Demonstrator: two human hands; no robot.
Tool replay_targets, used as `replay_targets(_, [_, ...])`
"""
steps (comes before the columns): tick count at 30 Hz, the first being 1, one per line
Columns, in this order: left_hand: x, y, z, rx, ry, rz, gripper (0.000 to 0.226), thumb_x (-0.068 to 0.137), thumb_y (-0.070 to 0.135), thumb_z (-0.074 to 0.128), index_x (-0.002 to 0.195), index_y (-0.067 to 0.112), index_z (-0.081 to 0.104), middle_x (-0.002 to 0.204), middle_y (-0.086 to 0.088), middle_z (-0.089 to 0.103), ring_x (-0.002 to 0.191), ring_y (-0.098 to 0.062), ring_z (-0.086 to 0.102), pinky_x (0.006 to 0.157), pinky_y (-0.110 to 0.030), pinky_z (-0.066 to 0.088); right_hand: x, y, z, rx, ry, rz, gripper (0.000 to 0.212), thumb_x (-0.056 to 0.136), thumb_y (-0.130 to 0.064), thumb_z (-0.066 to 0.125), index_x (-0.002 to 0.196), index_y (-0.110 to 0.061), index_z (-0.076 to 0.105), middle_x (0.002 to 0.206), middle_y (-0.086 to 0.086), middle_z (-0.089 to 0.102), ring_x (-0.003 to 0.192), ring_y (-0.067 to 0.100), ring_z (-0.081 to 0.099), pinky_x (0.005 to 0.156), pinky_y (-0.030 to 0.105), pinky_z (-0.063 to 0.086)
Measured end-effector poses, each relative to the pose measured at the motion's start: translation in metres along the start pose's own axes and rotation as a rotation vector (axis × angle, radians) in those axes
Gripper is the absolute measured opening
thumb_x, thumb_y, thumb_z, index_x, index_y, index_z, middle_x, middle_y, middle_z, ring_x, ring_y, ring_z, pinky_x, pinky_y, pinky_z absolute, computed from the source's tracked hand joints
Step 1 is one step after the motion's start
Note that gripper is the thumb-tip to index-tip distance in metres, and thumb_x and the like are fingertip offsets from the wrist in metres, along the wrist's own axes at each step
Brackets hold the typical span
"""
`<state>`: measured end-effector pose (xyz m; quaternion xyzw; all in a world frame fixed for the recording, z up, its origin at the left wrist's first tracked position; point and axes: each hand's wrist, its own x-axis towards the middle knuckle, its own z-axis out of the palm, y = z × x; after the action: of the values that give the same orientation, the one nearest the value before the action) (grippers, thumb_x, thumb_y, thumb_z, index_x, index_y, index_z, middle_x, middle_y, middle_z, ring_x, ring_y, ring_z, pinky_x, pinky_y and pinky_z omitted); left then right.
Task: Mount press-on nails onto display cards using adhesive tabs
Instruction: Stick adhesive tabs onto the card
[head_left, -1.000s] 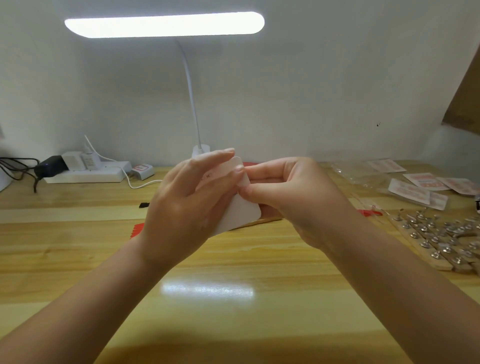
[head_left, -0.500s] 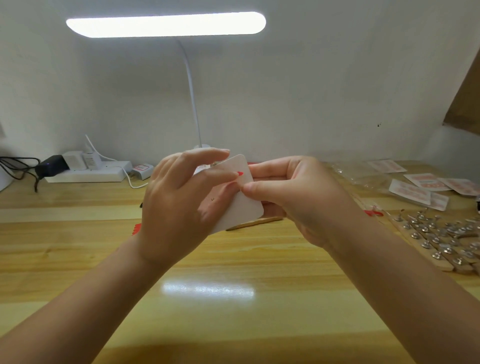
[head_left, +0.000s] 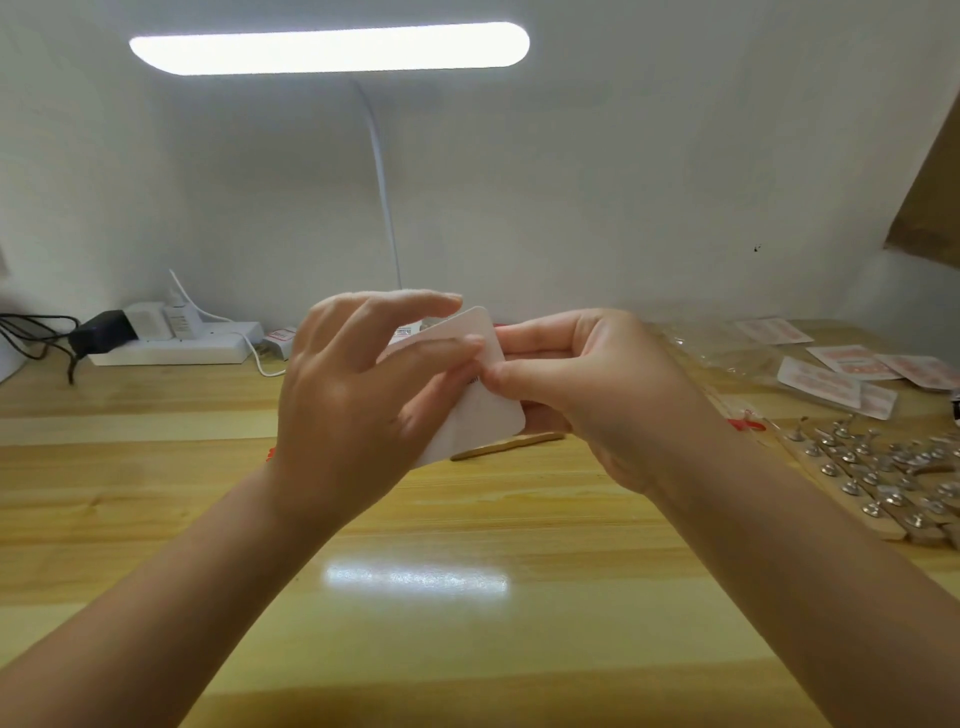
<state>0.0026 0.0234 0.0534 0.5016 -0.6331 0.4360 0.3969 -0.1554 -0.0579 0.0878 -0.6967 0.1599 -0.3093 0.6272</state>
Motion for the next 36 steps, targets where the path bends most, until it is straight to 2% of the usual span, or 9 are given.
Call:
replay_targets(4, [0.001,0.001,0.0,0.003,-0.031,-0.078,0.009,0.09,0.021,0.068,0.089,0.014,0.073,0.104,-0.01,0.067,0.088,-0.029,0.062,0.083,-0.045,0.046,0.0,0.0,0.002,-0.029,-0.005,-0.004,0.027,0.084,0.009,0.063,0.082,-0.015,0.075,0.081,0.009,0.076,0.074,0.023,0.074,0.072,0.043,0.059])
replay_targets(9, [0.001,0.003,-0.001,0.049,-0.052,-0.119,0.019,0.092,0.021,0.062,0.086,0.006,0.072,0.097,-0.011,0.066,0.084,-0.03,0.062,0.084,-0.041,0.042,0.001,0.001,0.001,-0.015,-0.007,0.002,0.029,0.084,0.01,0.062,0.08,-0.016,0.074,0.08,0.008,0.076,0.073,0.022,0.074,0.07,0.04,0.06])
replay_targets(15, [0.003,0.001,-0.001,-0.022,-0.024,-0.204,0.018,0.094,0.015,0.057,0.087,0.001,0.067,0.095,-0.014,0.061,0.086,-0.032,0.059,0.074,-0.054,0.048,0.004,0.001,-0.004,0.01,0.014,0.004,0.025,0.083,0.009,0.065,0.081,-0.015,0.072,0.077,0.006,0.076,0.069,0.018,0.074,0.06,0.028,0.06])
replay_targets(17, [0.004,-0.001,-0.001,-0.026,0.003,-0.244,0.02,0.096,0.016,0.054,0.088,0.001,0.065,0.096,-0.011,0.059,0.09,-0.024,0.057,0.081,-0.044,0.049,0.006,0.001,-0.007,0.034,0.025,0.007,0.025,0.083,0.009,0.065,0.079,-0.015,0.072,0.076,0.006,0.076,0.069,0.019,0.074,0.058,0.026,0.059])
replay_targets(20, [0.007,-0.008,-0.003,-0.031,0.038,-0.356,0.014,0.096,0.013,0.054,0.091,0.002,0.062,0.097,-0.004,0.053,0.093,-0.005,0.044,0.087,-0.008,0.035,0.009,0.003,-0.013,0.062,0.046,0.016,0.022,0.083,0.009,0.064,0.081,-0.011,0.072,0.079,0.009,0.076,0.071,0.021,0.074,0.057,0.026,0.058])
replay_targets(22, [0.007,-0.012,-0.003,-0.055,0.057,-0.447,0.01,0.097,0.013,0.054,0.094,0.006,0.06,0.098,-0.002,0.051,0.089,0.0,0.042,0.085,-0.002,0.032,0.011,0.005,-0.016,0.07,0.062,0.027,0.019,0.083,0.009,0.065,0.085,-0.009,0.071,0.08,0.009,0.076,0.073,0.022,0.074,0.058,0.026,0.058])
replay_targets(26, [0.006,-0.017,-0.005,-0.12,0.082,-0.598,0.006,0.099,0.024,0.048,0.099,0.019,0.049,0.102,-0.001,0.051,0.088,0.005,0.05,0.08,-0.002,0.037,0.013,0.009,-0.019,0.063,0.087,0.039,0.017,0.084,0.008,0.064,0.089,-0.008,0.071,0.083,0.011,0.076,0.075,0.023,0.074,0.06,0.028,0.059])
replay_targets(31, [0.008,-0.015,-0.003,-0.234,0.06,-0.809,0.019,0.095,0.037,0.043,0.103,0.022,0.05,0.107,-0.005,0.063,0.091,-0.007,0.061,0.071,-0.008,0.044,0.015,0.018,-0.022,0.049,0.142,0.079,0.019,0.085,0.009,0.062,0.088,-0.007,0.071,0.085,0.01,0.076,0.075,0.022,0.074,0.061,0.029,0.06])
replay_targets(36, [0.008,-0.008,-0.002,-0.305,0.002,-0.862,0.007,0.089,0.026,0.059,0.09,0.019,0.059,0.091,0.007,0.068,0.071,0.003,0.061,0.061,-0.012,0.046,0.016,0.027,-0.021,0.028,0.179,0.098,0.019,0.084,0.009,0.061,0.088,-0.006,0.07,0.086,0.005,0.077,0.076,0.019,0.074,0.062,0.03,0.061])
